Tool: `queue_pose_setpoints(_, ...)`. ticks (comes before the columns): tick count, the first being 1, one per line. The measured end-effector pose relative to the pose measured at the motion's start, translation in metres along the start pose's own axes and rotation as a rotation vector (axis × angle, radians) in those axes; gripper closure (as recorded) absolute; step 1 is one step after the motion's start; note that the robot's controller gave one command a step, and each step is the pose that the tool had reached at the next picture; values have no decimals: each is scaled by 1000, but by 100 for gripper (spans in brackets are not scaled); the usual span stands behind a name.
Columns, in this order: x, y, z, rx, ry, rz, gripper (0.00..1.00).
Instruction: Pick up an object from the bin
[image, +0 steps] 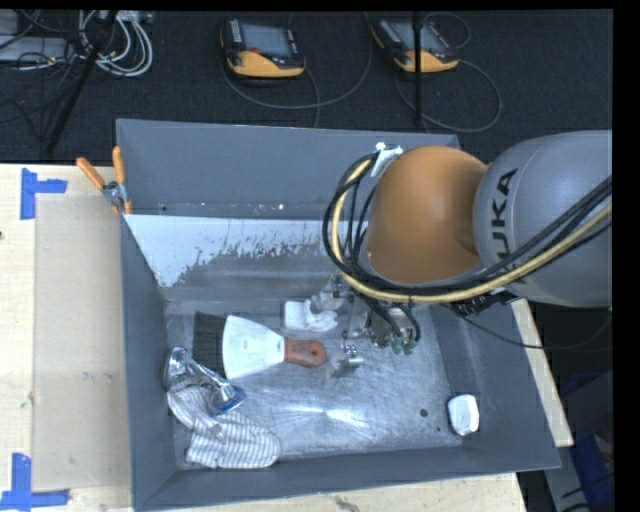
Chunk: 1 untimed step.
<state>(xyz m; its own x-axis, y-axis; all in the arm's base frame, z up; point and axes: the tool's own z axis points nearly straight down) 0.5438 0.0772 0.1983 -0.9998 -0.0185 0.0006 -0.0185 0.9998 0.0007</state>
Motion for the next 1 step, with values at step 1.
queue_pose_setpoints(1,-23,2,108,0,3,100,100)
